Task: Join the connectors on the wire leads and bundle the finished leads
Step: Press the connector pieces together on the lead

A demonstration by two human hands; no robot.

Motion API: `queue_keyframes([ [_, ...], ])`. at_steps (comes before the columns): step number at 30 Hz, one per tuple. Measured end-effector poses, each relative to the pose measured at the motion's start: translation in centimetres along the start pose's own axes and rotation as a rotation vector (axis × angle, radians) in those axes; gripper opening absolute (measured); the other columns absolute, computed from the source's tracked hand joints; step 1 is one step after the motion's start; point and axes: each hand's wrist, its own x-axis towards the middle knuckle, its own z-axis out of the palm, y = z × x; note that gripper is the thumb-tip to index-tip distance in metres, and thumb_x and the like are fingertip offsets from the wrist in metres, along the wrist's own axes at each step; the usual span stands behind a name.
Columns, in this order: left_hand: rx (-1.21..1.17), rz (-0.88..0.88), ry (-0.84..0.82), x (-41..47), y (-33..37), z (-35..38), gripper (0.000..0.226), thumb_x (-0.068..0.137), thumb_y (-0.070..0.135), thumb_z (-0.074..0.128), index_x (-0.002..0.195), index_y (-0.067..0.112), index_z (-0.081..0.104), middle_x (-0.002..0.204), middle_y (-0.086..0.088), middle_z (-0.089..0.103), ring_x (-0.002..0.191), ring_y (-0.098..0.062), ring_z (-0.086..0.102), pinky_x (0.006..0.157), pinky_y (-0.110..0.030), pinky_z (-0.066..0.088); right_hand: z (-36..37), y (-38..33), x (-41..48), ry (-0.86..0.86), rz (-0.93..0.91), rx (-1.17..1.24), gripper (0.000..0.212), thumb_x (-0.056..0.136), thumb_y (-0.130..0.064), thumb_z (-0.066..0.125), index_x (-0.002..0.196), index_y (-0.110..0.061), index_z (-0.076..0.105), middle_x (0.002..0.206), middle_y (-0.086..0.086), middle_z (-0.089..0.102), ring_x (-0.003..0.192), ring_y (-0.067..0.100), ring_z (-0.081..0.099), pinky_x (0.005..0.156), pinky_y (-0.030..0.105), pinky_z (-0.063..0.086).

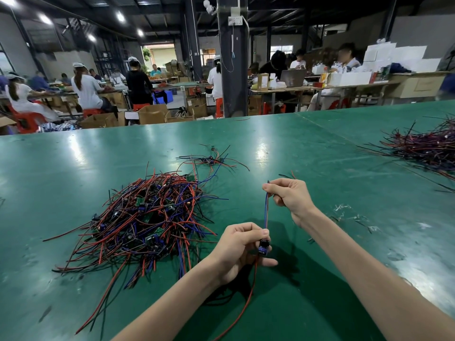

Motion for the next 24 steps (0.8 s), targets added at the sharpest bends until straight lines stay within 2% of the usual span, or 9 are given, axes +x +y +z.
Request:
queue_keyframes([
  [5, 0.006, 0.004, 0.012, -0.11, 0.11, -0.01, 0.023, 0.089, 0.001, 0.057, 0.067, 0.004, 0.053, 0.066, -0.010, 0.051, 0.052, -0.013, 0.059, 0.050, -0.032, 0.055, 0.05, 0.17, 0.11, -0.010, -0.001, 0.014, 0.017, 0.078, 0.003, 0.072, 0.065, -0.006, 0.065, 0.051, 0.000, 0.058, 0.036, 0.005, 0.040, 0.040, 0.014, 0.035],
  [19, 0.005, 0.001, 0.014, -0.15, 0.13, -0.02, 0.023, 0.089, 0.001, 0.056, 0.067, 0.004, 0.053, 0.064, -0.007, 0.055, 0.052, -0.013, 0.059, 0.049, -0.032, 0.055, 0.44, 0.11, -0.18, 0.032, -0.004, 0.091, 0.019, 0.078, 0.008, 0.070, 0.064, -0.003, 0.063, 0.052, 0.003, 0.056, 0.033, 0.005, 0.033, 0.038, 0.014, 0.029],
  [24, -0.008, 0.005, 0.031, -0.15, 0.11, 0.08, 0.023, 0.089, 0.000, 0.056, 0.066, 0.004, 0.053, 0.065, -0.010, 0.052, 0.051, -0.014, 0.058, 0.049, -0.032, 0.055, 0.41, 0.14, -0.32, 0.035, -0.018, 0.124, 0.017, 0.079, 0.005, 0.071, 0.066, -0.004, 0.064, 0.049, -0.001, 0.057, 0.035, 0.005, 0.033, 0.039, 0.014, 0.030],
])
